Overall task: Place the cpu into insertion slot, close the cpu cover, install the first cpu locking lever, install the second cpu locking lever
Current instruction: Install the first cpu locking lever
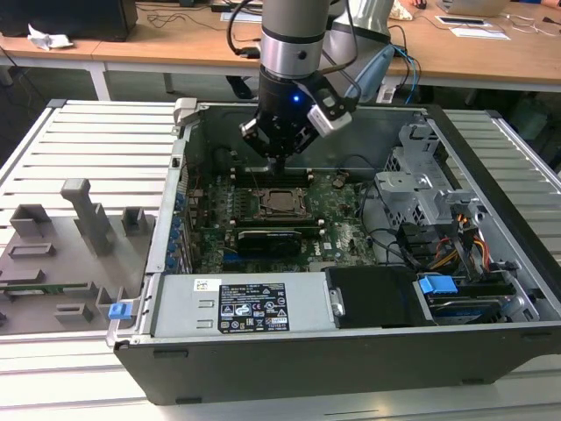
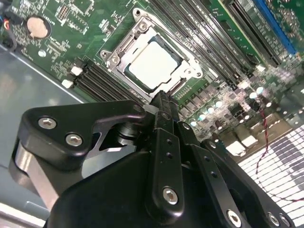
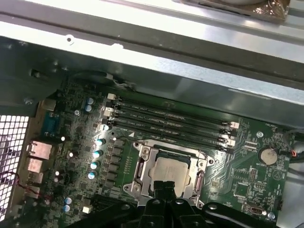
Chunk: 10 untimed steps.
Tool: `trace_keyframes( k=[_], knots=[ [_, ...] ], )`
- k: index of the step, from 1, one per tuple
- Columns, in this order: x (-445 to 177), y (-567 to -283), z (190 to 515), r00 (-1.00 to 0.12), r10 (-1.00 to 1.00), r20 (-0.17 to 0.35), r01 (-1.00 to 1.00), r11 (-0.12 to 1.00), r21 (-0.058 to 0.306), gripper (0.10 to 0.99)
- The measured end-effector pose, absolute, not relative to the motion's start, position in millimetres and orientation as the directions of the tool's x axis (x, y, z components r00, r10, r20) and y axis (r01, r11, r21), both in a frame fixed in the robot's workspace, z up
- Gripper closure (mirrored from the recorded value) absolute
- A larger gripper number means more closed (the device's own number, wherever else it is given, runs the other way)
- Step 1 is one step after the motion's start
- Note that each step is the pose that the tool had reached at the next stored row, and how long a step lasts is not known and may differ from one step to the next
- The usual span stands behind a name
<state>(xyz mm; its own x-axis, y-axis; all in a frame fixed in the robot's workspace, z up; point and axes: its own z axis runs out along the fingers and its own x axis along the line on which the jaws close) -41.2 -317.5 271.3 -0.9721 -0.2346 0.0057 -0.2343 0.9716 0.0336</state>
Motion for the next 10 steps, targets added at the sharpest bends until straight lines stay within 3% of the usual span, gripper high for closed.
trace_keyframes(
  k=[10],
  knots=[
    [-41.2,-317.5,271.2,-0.933,-0.361,0.006,-0.361,0.932,0.034,0.980]
  ],
)
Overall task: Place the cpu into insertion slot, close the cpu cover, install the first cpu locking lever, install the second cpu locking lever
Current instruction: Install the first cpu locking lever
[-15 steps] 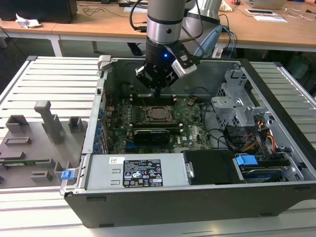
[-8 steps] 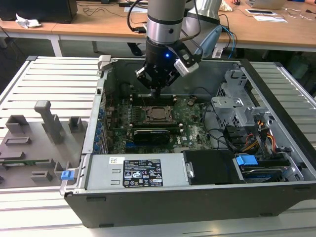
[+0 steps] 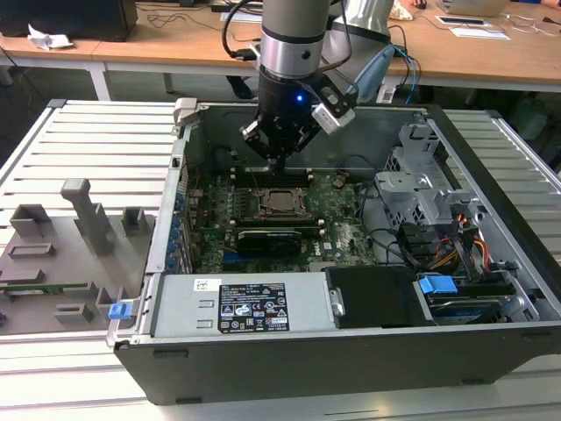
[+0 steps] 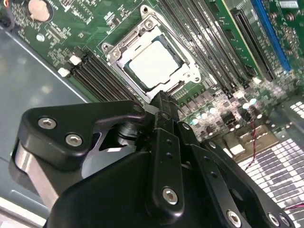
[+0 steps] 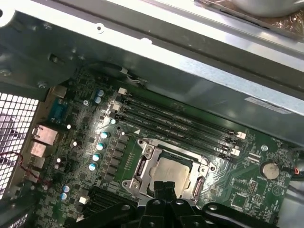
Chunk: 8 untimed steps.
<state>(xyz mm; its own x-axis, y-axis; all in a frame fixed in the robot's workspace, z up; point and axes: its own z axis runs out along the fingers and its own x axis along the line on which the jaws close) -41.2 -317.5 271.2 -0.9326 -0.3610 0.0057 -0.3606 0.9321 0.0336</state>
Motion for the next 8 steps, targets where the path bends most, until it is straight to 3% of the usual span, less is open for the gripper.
trace_keyframes(
  k=[8],
  knots=[
    [-41.2,-317.5,271.0,-0.888,-0.460,0.006,-0.460,0.887,0.034,0.980]
  ],
)
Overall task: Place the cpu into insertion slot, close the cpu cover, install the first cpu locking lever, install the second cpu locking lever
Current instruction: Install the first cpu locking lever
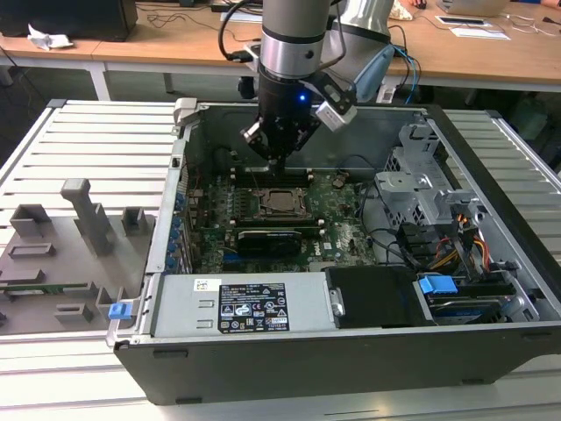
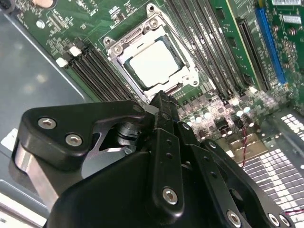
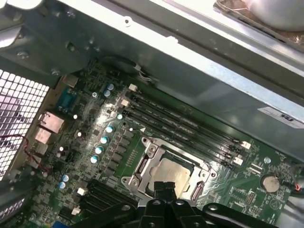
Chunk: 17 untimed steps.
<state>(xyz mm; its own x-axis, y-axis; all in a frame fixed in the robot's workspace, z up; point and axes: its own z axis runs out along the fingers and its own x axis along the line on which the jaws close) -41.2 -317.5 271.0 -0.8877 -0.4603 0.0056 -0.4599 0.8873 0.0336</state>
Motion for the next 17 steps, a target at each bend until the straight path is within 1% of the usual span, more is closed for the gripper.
trace_keyframes(
  k=[4,9,17],
  knots=[
    [-42,-318,271,-0.860,-0.510,0.004,-0.510,0.860,0.037,0.980],
    [-58,-317,270,-0.861,-0.509,-0.003,-0.508,0.860,0.039,0.980],
    [-59,-318,270,-0.917,-0.400,-0.003,-0.400,0.916,0.039,0.980]
  ],
)
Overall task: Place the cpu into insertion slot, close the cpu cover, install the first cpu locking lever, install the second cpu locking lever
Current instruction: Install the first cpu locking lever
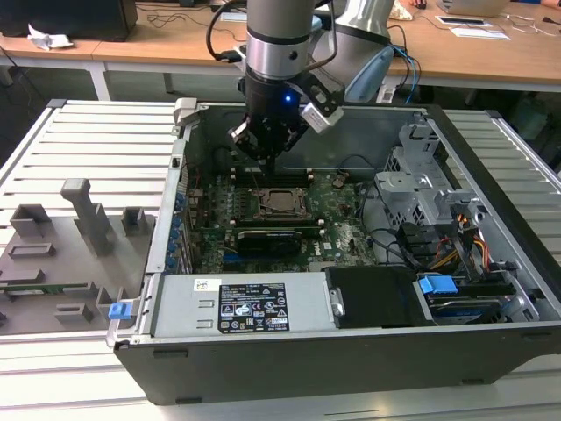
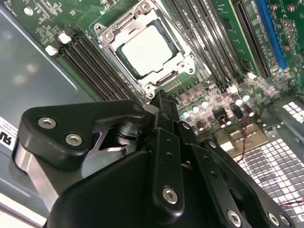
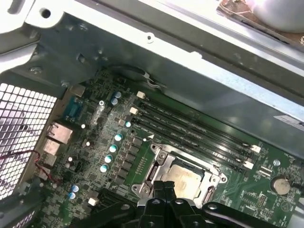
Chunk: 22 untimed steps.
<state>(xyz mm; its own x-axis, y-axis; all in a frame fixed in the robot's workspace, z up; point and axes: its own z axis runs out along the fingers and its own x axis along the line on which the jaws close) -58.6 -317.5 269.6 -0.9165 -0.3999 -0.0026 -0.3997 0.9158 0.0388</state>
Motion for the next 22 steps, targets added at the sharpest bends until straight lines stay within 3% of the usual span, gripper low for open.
trace_keyframes(
  k=[9,14,22],
  knots=[
    [-61,-318,268,-0.954,-0.301,-0.003,-0.301,0.953,0.040,0.980],
    [-71,-317,267,-0.954,-0.300,-0.012,-0.301,0.951,0.069,0.980],
    [-84,-317,266,-0.954,-0.300,-0.013,-0.300,0.951,0.072,0.980]
  ],
)
